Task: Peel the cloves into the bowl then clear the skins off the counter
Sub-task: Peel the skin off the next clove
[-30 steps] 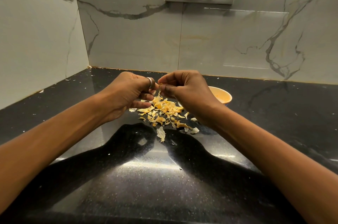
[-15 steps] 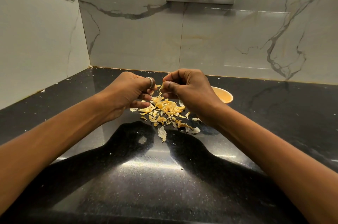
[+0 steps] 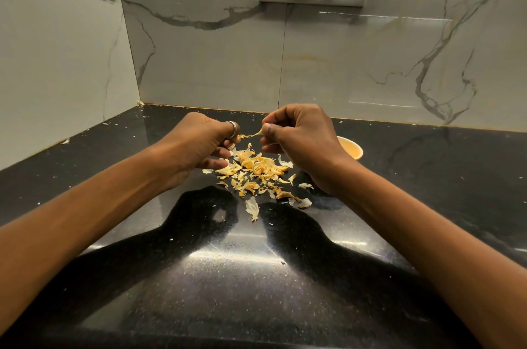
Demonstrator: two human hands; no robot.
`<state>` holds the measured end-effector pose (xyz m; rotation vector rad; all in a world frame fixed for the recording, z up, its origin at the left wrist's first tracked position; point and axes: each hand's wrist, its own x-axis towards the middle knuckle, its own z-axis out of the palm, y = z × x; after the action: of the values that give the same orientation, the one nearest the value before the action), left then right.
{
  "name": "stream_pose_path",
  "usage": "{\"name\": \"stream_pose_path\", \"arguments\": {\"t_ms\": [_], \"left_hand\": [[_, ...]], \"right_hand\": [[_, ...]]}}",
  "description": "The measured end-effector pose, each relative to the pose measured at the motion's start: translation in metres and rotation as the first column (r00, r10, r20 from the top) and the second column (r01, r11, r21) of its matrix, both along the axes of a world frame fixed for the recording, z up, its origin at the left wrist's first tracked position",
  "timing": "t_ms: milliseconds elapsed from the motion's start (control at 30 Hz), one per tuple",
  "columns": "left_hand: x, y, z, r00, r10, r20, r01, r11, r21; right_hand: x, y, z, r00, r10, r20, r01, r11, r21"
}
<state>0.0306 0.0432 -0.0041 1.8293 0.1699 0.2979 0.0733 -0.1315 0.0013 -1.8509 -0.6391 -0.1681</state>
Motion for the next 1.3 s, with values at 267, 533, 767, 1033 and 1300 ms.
{"name": "stream_pose_path", "arguments": {"t_ms": [267,533,767,1033,1300], "left_hand": [[-0.001,0.002,0.002,0.999,0.049,0.015,-0.049,0.999,0.005],[0.001,0.003,-0.002,0.996,0.034,0.080,-0.050,0.975,0.216],[-0.001,0.000,-0.007,0.936,-0.068,0.344,-0.162,0.787,0.596],[0.001,0.000,-0.012,0.816,-0.221,0.534,-0.284,0.652,0.703],[-0.002,-0.001,-0.011,0.804,-0.267,0.531,-0.309,0.576,0.757]], "right_hand": [[0.001,-0.003,0.002,0.999,-0.032,0.008,0.032,0.999,-0.015],[0.002,-0.004,0.004,0.991,0.033,-0.129,-0.024,0.997,0.068],[0.003,-0.004,0.005,0.977,0.060,-0.205,-0.035,0.991,0.126],[0.001,-0.004,0.006,0.956,0.110,-0.273,-0.061,0.981,0.183],[-0.005,-0.001,0.006,0.924,0.177,-0.339,-0.105,0.970,0.221]]}}
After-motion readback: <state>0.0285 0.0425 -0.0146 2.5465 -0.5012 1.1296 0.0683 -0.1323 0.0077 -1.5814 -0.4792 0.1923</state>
